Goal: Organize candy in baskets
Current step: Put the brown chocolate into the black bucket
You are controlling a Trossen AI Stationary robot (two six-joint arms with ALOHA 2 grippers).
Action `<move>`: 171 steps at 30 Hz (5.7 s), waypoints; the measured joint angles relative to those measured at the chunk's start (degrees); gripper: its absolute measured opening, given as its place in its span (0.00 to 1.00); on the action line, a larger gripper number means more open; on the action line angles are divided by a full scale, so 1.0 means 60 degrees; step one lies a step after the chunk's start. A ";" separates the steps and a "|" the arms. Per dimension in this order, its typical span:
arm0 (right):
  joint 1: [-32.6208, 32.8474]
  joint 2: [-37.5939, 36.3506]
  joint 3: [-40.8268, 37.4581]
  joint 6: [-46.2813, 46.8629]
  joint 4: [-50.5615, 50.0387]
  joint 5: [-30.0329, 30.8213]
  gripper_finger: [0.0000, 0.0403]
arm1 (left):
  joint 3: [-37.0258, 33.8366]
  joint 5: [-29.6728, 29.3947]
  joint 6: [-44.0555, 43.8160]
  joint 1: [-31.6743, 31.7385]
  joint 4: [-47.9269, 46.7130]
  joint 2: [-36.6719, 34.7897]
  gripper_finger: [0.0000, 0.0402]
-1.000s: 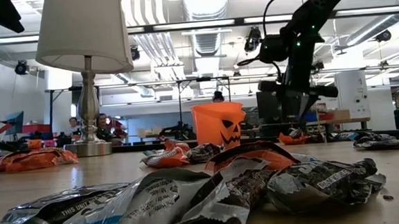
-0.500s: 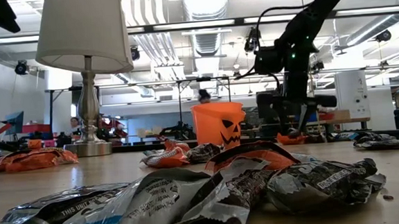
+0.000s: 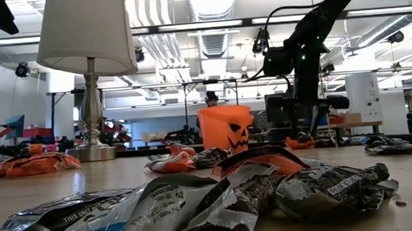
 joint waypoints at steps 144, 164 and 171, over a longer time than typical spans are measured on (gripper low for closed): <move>0.7145 -0.1704 0.1366 -0.4854 0.9032 -0.4227 0.03 | 0.0000 -0.4009 0.1699 0.2512 1.0684 0.1184 0.41; 0.7461 -0.0396 0.3707 -0.6106 0.6645 -0.4293 0.03 | 0.0000 -0.3269 0.4217 0.2727 1.2824 0.1359 0.41; 0.7471 -0.0090 0.4021 -0.6126 0.6582 -0.4482 0.03 | 0.0000 -0.2955 0.4220 0.2931 1.2769 0.1399 0.41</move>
